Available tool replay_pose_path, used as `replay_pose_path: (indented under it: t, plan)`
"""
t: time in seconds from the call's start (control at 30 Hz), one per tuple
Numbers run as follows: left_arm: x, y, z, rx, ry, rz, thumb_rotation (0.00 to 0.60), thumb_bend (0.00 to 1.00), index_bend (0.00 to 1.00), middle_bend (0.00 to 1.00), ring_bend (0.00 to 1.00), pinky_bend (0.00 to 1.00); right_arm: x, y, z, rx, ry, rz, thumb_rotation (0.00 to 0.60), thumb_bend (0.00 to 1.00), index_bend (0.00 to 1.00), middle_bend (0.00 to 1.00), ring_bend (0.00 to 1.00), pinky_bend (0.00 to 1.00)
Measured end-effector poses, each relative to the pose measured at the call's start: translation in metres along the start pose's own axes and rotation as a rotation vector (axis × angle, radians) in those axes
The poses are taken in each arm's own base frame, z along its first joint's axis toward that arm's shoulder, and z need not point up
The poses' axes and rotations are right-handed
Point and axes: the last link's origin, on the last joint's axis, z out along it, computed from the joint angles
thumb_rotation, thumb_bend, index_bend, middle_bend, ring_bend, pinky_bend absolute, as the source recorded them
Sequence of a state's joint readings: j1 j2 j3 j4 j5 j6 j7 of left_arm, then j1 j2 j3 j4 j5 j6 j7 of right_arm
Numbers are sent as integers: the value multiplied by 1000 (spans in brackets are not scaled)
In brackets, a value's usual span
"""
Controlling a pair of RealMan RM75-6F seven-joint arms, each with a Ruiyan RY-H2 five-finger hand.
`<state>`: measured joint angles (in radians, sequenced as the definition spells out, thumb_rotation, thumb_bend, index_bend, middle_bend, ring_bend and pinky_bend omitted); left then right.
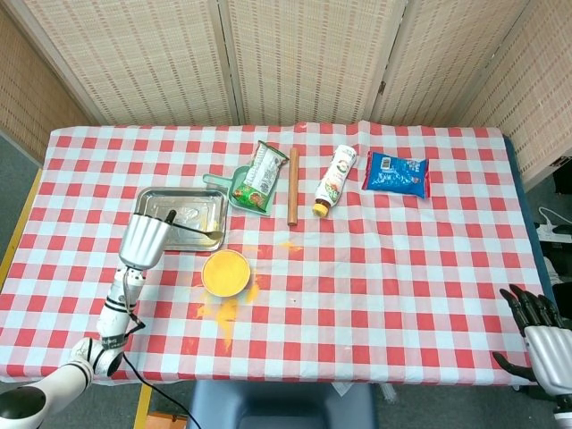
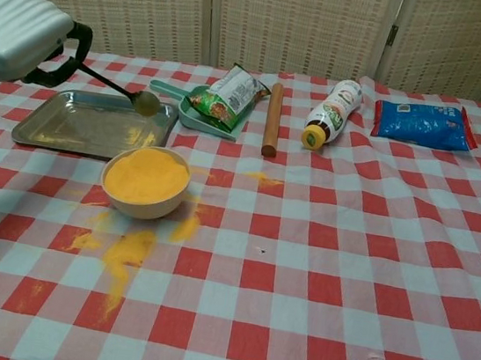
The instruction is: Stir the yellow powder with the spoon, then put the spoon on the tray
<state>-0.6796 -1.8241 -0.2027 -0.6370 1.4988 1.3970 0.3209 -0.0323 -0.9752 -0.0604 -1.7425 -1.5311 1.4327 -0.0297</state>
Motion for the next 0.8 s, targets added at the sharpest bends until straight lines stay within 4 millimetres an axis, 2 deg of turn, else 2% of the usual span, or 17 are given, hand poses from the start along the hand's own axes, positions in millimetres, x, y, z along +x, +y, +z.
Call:
replay_pose_path:
  t: [0.17, 0.3, 0.37, 0.5, 0.6, 0.73, 0.77, 0.8]
  plan:
    - [-16, -14, 18, 41, -89, -4, 600, 634, 984, 1000, 1000, 1000, -3, 1, 4, -17, -10, -10, 600, 124, 0, 0, 0, 0]
    - [-30, -19, 24, 69, -156, -5, 600, 612, 968, 1000, 1000, 1000, -4, 3, 7, -29, -12, -13, 600, 123, 0, 0, 0, 0]
    - [-38, -21, 24, 83, -199, -8, 600, 602, 931, 1000, 1000, 1000, -4, 4, 8, -38, -11, -14, 600, 123, 0, 0, 0, 0]
    - [-53, -20, 22, 101, -277, -44, 600, 570, 794, 1000, 1000, 1000, -5, 5, 11, -47, -20, -17, 600, 123, 0, 0, 0, 0]
    - [-59, -15, 20, 110, -313, -83, 600, 543, 648, 1000, 1000, 1000, -6, 5, 12, -50, -22, -20, 600, 123, 0, 0, 0, 0]
    - [-64, -12, 20, 128, -347, -119, 600, 483, 223, 1000, 1000, 1000, -6, 5, 12, -53, -19, -21, 600, 123, 0, 0, 0, 0]
    - [-66, -12, 19, 139, -361, -136, 600, 468, 133, 1000, 1000, 1000, -6, 5, 12, -54, -19, -21, 600, 123, 0, 0, 0, 0]
    - [-68, -12, 19, 148, -372, -153, 600, 458, 84, 1000, 1000, 1000, -6, 5, 12, -54, -20, -22, 600, 123, 0, 0, 0, 0]
